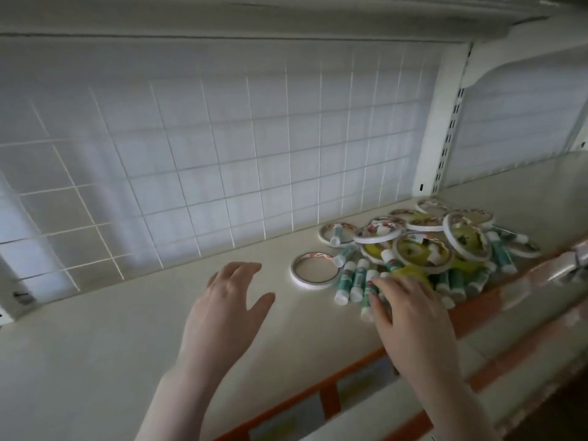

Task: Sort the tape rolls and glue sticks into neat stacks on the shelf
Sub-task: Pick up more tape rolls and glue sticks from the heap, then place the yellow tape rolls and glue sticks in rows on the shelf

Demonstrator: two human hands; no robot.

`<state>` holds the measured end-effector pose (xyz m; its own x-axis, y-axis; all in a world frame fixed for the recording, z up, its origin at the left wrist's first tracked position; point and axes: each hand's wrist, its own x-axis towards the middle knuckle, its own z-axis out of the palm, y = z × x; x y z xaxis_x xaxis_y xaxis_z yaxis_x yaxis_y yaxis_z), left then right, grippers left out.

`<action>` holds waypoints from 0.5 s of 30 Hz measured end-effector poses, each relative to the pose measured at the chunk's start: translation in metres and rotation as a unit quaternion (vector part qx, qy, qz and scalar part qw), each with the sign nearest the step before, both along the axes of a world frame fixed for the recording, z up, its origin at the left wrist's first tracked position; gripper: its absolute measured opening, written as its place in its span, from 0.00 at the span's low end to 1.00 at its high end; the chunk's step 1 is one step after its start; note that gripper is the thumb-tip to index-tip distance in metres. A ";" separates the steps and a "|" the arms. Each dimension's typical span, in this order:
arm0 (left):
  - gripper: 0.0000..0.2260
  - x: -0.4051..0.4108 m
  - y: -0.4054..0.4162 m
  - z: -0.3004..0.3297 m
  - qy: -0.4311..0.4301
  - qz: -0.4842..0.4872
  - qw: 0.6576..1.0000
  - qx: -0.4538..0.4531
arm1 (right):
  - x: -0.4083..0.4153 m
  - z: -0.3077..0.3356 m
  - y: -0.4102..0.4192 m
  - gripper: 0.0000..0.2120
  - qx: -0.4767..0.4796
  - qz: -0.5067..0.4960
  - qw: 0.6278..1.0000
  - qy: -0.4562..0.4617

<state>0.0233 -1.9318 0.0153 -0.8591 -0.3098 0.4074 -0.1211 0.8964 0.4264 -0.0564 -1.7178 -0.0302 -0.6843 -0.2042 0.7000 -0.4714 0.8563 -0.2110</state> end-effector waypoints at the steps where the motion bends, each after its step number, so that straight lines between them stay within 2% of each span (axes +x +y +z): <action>1: 0.20 -0.007 0.007 -0.002 -0.002 0.005 1.000 0.001 | -0.009 0.001 0.007 0.11 -0.006 0.007 1.000 0.000; 6: 0.19 -0.037 0.053 -0.017 -0.012 0.044 0.999 0.010 | -0.050 0.001 0.042 0.09 -0.023 0.091 0.995 0.017; 15: 0.14 -0.068 0.132 -0.031 -0.032 0.152 0.987 0.042 | -0.088 -0.004 0.090 0.12 -0.004 0.229 0.973 -0.013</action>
<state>-0.0446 -1.8002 -0.0153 -0.7445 -0.5876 0.3168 -0.4081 0.7762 0.4807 -0.1447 -1.6281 -0.0343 -0.5409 -0.4861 0.6864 -0.7975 0.5557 -0.2349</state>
